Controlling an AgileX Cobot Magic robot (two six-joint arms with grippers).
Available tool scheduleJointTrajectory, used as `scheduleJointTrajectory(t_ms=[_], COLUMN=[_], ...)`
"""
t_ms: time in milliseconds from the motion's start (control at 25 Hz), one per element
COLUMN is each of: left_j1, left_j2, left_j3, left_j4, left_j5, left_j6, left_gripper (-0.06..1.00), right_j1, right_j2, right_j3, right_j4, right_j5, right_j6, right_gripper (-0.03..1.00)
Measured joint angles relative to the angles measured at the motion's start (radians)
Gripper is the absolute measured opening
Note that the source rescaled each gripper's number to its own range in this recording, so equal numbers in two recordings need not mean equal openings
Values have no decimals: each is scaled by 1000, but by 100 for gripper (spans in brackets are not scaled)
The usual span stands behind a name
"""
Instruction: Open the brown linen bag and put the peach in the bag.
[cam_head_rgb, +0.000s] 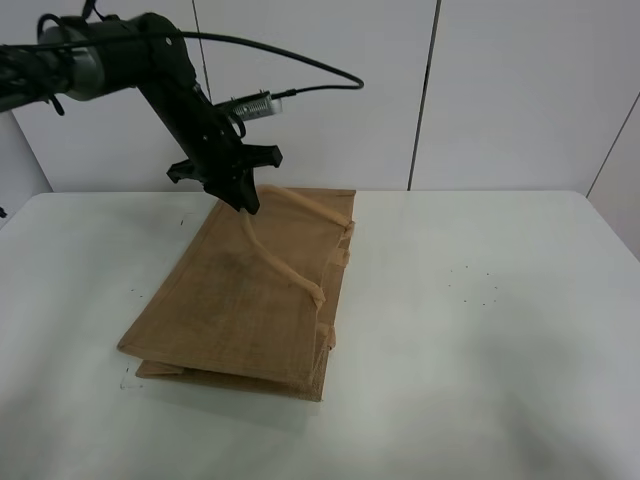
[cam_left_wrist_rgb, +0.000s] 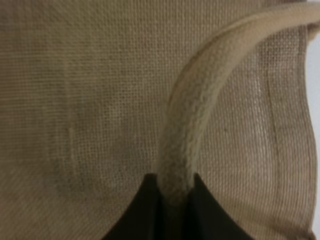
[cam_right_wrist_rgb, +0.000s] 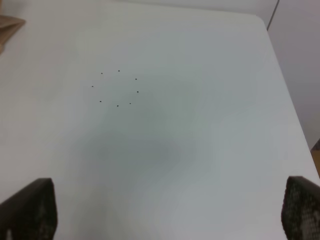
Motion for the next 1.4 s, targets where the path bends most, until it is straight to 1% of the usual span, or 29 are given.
scheduleJointTrajectory(t_ms=[120, 200, 240, 400, 440, 520, 600, 720, 800, 920, 1000, 1080, 1160, 1280, 1320, 1400], left_j1=[-24, -32, -34, -37, -37, -37, -37, -37, -37, -37, -37, -37, -36, -14, 2, 38], left_j2=[37, 54, 60, 75, 75, 75, 75, 75, 73, 50, 24, -10, -32, -38, -38, -38], left_j3=[1, 2, 2, 2, 2, 2, 2, -8, -42, -115, -160, -180, -183, -184, -184, -184], left_j4=[0, -4, -5, -7, -6, -6, -7, -23, -37, -38, -23, 37, 137, 259, 287, 319], left_j5=[-14, -35, -42, -48, -49, -50, -48, -17, 22, 63, 76, 77, 77, 77, 77, 77], left_j6=[3, 13, 17, 24, 24, 24, 24, 24, 27, 27, 28, 23, -10, -57, -65, -75], left_gripper=[3, 11, 19, 62, 71, 79, 82, 84, 84, 84, 84, 84, 84, 84, 84, 84], right_j1=[0, 0, 0, 0, 0, 0, 0, 0, 0, 0, 0, 0, 0, 0, 0, 0], right_j2=[0, 0, 0, 0, 0, 0, 0, 0, 0, 0, 0, 0, 0, 0, 0, 0], right_j3=[0, 0, 0, 0, 0, 0, 0, 0, 0, 0, 0, 0, 0, 0, 0, 0], right_j4=[0, 0, 0, 0, 0, 0, 0, 0, 0, 0, 0, 0, 0, 0, 0, 0], right_j5=[0, 0, 0, 0, 0, 0, 0, 0, 0, 0, 0, 0, 0, 0, 0, 0], right_j6=[0, 0, 0, 0, 0, 0, 0, 0, 0, 0, 0, 0, 0, 0, 0, 0], right_gripper=[100, 100, 100, 100, 100, 100, 100, 100, 100, 100, 100, 100, 100, 100, 100, 100])
